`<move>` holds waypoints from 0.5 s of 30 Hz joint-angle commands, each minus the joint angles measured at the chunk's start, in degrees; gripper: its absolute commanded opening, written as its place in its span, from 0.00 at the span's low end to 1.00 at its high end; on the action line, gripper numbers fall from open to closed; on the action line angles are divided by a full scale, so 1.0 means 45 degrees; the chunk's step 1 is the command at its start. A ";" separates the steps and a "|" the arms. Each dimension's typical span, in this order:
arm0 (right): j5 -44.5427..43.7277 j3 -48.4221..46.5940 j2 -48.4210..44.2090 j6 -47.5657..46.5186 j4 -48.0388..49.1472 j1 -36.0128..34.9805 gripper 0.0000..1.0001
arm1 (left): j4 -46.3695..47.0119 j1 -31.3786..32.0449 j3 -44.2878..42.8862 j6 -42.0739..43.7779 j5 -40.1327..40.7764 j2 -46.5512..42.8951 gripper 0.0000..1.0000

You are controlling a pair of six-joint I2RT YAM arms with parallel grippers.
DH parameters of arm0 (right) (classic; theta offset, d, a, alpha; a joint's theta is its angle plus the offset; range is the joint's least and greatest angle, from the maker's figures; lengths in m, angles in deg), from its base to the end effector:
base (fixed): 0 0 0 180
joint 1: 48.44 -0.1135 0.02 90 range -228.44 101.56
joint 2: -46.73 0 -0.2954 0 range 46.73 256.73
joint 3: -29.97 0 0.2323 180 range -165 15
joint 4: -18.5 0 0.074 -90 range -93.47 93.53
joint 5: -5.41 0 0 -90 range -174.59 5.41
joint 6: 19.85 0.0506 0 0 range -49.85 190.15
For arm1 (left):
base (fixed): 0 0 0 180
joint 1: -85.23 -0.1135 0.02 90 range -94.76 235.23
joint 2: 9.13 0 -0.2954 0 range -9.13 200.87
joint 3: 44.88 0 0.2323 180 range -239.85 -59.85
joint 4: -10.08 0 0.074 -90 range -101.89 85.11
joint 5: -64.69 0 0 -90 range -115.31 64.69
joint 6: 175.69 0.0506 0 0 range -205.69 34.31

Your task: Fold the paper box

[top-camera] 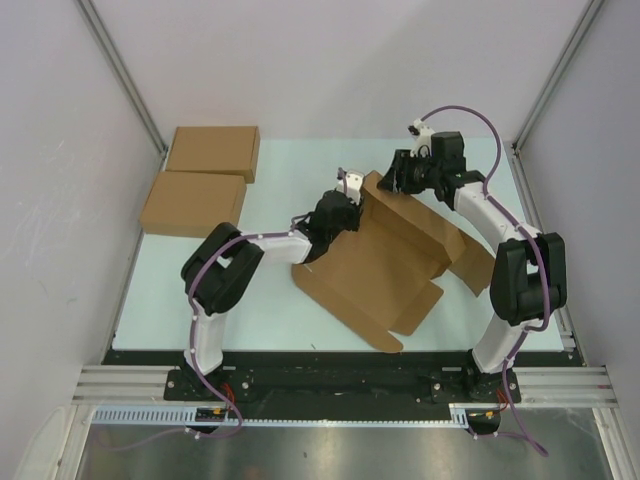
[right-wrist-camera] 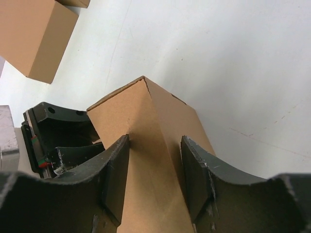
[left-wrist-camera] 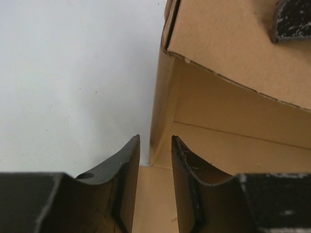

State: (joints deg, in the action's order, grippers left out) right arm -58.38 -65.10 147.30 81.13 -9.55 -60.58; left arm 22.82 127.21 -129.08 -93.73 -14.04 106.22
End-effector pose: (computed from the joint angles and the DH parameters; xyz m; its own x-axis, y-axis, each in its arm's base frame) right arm 0.3912 0.1070 0.3156 -0.6349 0.0382 -0.7717 -0.4356 0.8072 0.3984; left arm 0.3505 -0.3021 0.2212 -0.3049 0.0898 -0.9481 0.4802 0.8742 -0.0716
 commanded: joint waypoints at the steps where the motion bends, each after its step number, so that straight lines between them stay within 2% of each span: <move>1: -0.1256 0.0162 0.0716 -0.0390 -0.1331 0.0198 0.45 | -0.0551 0.0027 -0.1058 -0.1065 -0.0511 0.0030 0.36; 13: -0.0788 0.0162 0.0541 -0.0195 -0.1332 0.0296 0.45 | -0.0453 0.0086 -0.2681 -0.2101 -0.1253 0.1339 0.26; 15: -0.0729 0.0162 0.0560 -0.0195 -0.1292 0.0296 0.45 | -0.0569 0.0144 -0.2953 -0.2160 -0.1254 0.1495 0.20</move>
State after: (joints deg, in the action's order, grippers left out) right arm -58.70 -65.19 147.41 81.94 -8.92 -59.66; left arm 19.39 126.56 -138.28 -100.06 -15.59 111.69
